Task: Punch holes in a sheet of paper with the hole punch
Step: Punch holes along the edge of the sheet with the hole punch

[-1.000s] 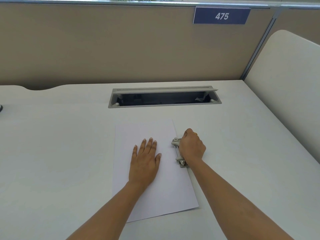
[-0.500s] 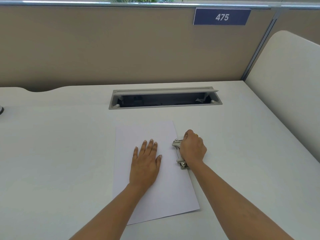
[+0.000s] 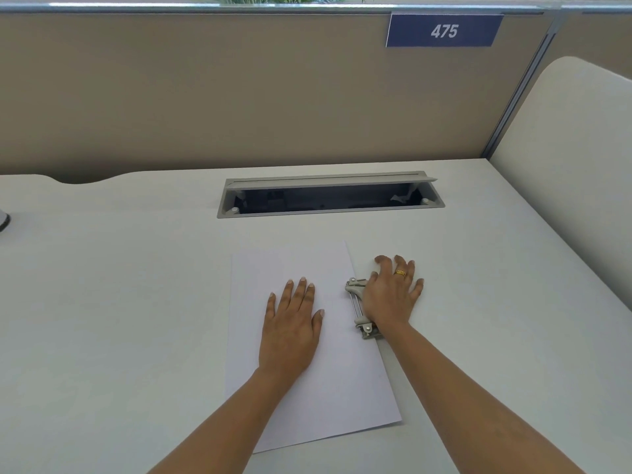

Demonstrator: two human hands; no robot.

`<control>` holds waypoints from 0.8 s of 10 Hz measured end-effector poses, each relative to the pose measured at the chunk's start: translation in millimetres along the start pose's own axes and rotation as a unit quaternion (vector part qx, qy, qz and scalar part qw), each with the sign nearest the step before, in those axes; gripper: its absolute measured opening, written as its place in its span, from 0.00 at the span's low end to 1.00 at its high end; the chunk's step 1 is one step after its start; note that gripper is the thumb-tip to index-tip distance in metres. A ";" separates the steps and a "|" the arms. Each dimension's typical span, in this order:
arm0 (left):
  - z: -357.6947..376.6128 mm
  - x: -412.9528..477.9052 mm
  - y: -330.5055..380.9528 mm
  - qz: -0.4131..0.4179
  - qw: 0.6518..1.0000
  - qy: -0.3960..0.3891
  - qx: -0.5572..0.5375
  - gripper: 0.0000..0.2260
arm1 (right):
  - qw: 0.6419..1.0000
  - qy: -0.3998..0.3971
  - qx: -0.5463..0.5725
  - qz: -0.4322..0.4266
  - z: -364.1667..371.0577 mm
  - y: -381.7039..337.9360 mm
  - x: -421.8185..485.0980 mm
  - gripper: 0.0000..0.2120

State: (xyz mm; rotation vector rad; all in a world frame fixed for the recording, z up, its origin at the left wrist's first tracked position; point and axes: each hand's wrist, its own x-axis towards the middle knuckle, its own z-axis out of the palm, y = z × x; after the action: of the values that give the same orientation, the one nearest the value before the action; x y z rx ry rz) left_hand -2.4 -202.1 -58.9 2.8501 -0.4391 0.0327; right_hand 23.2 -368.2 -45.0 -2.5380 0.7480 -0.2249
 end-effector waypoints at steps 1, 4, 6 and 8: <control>-0.3 -0.1 0.2 0.000 1.000 0.000 0.002 0.24 | 1.000 -0.018 -0.007 0.007 -0.5 -1.5 0.8 0.22; -1.6 -0.5 0.8 -0.001 1.000 -0.003 0.002 0.24 | 0.999 -0.038 -0.032 0.012 -0.6 -0.5 2.5 0.25; -1.3 -1.0 0.6 -0.001 1.000 -0.002 0.000 0.24 | 0.998 -0.044 -0.041 0.011 -0.3 -0.5 2.5 0.25; -1.5 -0.3 0.8 -0.001 1.000 -0.001 0.002 0.24 | 0.998 -0.045 -0.043 0.010 -0.8 -1.3 2.4 0.25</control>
State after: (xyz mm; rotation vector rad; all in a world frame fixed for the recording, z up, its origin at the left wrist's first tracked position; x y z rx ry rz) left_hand -3.0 -202.3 -57.3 2.8549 -0.4373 0.0314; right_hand 25.6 -369.0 -43.7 -2.6005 0.7637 -0.0711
